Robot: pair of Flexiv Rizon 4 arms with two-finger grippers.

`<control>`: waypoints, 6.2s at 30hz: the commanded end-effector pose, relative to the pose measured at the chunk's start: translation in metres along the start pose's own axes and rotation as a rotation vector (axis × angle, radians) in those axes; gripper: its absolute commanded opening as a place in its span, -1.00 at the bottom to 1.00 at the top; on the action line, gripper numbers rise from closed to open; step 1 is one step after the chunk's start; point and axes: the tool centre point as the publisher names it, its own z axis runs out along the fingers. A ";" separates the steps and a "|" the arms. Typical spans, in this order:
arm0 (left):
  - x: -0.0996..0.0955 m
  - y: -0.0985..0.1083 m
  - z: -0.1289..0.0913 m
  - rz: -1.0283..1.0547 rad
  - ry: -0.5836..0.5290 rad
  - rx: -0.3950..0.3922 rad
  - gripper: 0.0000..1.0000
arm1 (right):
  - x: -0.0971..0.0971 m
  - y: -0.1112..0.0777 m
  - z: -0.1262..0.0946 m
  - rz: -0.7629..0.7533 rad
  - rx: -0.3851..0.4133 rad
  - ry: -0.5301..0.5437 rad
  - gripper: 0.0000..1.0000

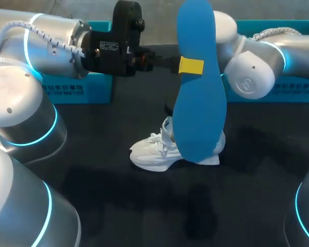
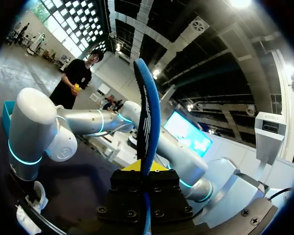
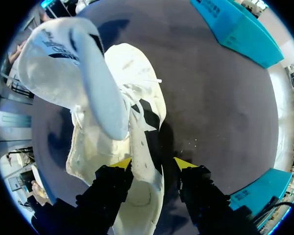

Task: Take the shoe out of the shoebox, open the shoe tongue, remove and reinsert the insole, then place the shoe into the shoebox

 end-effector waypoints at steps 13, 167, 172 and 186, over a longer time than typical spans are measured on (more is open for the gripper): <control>-0.001 0.001 0.000 0.001 0.001 0.002 -1.00 | 0.018 -0.003 0.012 -0.030 0.013 0.047 -1.00; -0.001 0.001 0.000 0.001 0.001 0.002 -1.00 | 0.015 0.033 -0.087 1.419 -0.366 0.305 1.00; -0.001 0.001 0.000 0.001 0.001 0.002 -1.00 | 0.010 0.028 -0.111 1.428 -0.452 0.332 1.00; -0.001 0.001 0.000 0.001 0.001 0.002 -1.00 | -0.001 0.004 -0.186 1.475 -0.742 0.531 1.00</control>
